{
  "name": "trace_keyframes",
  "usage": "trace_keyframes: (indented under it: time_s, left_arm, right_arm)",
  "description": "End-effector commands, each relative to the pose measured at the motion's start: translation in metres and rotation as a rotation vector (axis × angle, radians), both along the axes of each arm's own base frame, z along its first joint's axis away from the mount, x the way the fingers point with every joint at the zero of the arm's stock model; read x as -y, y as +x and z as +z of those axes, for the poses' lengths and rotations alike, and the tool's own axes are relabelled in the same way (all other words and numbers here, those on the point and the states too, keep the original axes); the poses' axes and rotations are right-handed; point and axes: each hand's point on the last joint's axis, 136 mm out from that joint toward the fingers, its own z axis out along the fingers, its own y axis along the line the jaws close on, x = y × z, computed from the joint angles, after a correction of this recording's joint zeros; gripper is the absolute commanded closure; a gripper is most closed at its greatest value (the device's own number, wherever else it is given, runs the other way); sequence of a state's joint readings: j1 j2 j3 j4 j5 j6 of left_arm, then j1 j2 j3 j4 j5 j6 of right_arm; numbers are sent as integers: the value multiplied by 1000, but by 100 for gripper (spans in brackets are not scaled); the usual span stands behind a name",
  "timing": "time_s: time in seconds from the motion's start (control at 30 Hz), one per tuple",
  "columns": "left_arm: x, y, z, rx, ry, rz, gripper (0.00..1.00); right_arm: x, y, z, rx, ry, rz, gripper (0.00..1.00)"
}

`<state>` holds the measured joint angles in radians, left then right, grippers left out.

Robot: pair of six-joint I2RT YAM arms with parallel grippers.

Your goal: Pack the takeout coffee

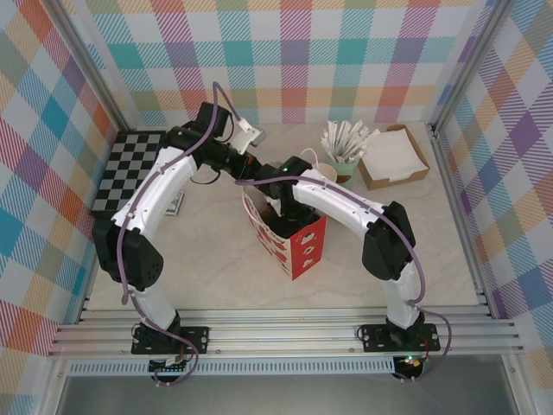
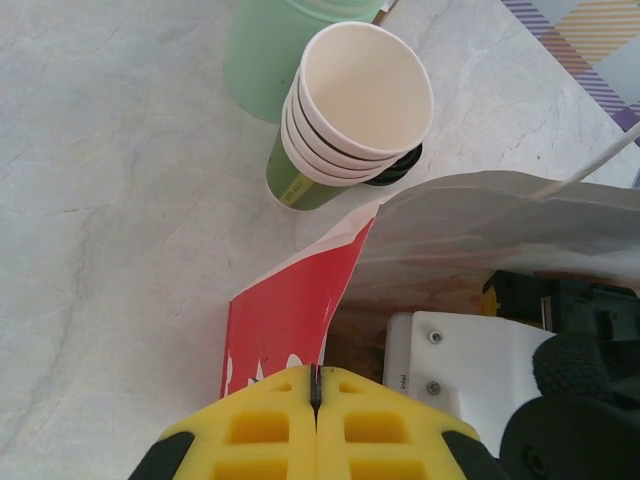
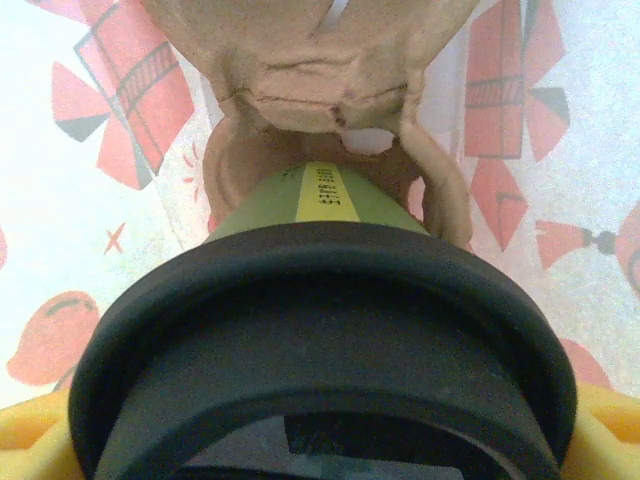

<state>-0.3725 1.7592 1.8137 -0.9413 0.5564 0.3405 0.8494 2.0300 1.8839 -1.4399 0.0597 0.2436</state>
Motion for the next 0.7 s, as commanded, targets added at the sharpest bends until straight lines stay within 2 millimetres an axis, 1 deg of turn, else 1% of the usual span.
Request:
trace_keyframes:
  time_s: [0.0, 0.13, 0.2, 0.3, 0.47, 0.6, 0.67]
  left_arm:
    - [3, -5, 2, -5, 3, -26, 98]
    - [4, -5, 6, 1, -6, -30, 100]
    - [4, -6, 7, 7, -6, -31, 100]
    - [2, -5, 8, 15, -3, -19, 100]
    - [2, -5, 6, -1, -2, -10, 100]
    - [2, -4, 5, -4, 5, -5, 100]
    - [2, -3, 3, -6, 9, -2, 100]
  right_arm:
    - [8, 7, -2, 25, -12, 6, 40]
    - [7, 10, 8, 58, 17, 21, 41]
    - [12, 11, 10, 77, 4, 28, 41]
    - [16, 11, 9, 91, 0, 43, 41]
    - [7, 9, 4, 80, 55, 69, 42]
    - [18, 10, -3, 77, -10, 97, 42]
    - [15, 7, -5, 63, 10, 118, 42]
